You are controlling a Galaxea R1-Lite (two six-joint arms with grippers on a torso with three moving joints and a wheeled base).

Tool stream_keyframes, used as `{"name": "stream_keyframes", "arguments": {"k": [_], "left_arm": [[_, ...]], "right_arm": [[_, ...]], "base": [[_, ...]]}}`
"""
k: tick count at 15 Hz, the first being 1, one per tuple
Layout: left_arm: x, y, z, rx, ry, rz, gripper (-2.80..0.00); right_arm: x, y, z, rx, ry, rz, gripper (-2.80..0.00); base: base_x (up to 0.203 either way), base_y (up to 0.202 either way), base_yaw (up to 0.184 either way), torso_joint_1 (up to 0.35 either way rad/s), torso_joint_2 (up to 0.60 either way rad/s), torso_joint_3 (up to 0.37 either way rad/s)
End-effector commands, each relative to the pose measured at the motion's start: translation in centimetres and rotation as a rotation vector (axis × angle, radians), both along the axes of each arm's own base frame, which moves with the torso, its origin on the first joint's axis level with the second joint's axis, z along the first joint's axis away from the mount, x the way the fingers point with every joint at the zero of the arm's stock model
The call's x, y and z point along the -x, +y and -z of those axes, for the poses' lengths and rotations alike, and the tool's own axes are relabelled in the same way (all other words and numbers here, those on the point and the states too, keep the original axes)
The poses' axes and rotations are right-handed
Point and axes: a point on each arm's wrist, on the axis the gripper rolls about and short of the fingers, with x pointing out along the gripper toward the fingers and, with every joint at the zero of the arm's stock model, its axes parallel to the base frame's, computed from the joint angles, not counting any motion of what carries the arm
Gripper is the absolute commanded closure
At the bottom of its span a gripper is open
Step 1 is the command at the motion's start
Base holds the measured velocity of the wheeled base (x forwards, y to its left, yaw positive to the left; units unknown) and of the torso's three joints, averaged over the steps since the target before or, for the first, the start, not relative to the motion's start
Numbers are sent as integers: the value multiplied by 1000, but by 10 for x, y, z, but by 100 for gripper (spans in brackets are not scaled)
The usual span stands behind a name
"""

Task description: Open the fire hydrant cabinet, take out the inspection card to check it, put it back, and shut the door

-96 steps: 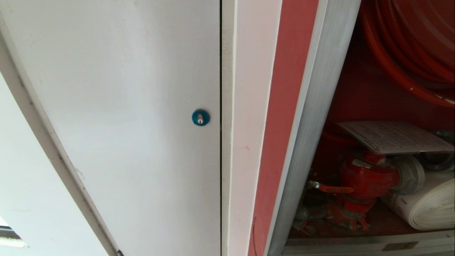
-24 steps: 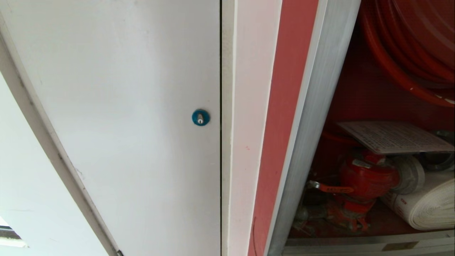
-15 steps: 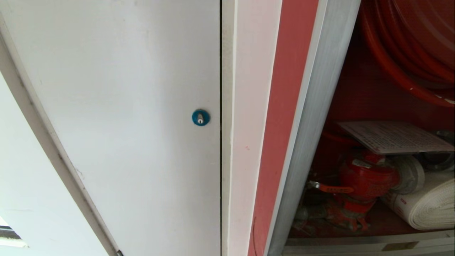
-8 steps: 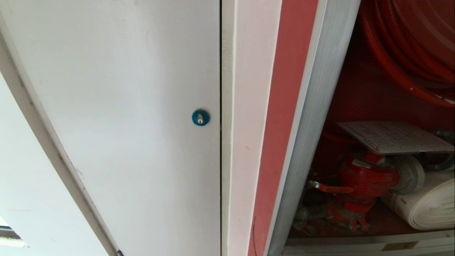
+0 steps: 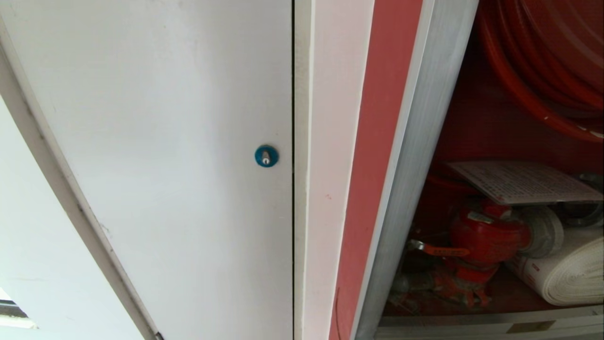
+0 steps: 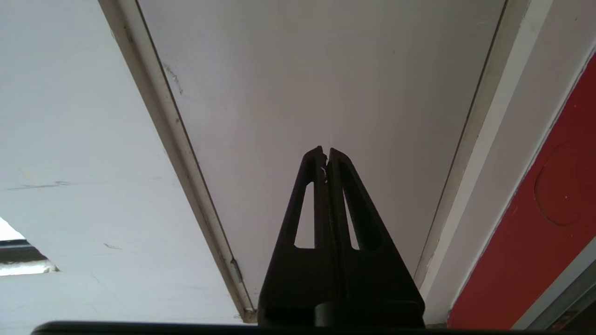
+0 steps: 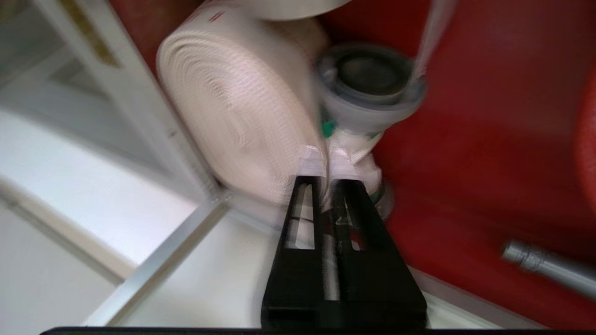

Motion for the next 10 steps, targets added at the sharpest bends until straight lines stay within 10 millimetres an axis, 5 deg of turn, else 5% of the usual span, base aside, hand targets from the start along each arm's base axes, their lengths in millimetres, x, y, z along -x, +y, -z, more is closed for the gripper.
{"name": "stream_keyframes", "arguments": {"k": [1, 10], "left_arm": [[-1, 0, 3, -1, 12, 0, 0], [-1, 0, 3, -1, 12, 0, 0]], "right_arm": [[0, -8, 1, -10, -16, -20, -280], [-7, -15, 4, -29, -54, -77, -280]], "base": [[0, 0, 0, 0, 0, 0], [0, 0, 0, 0, 0, 0]]}}
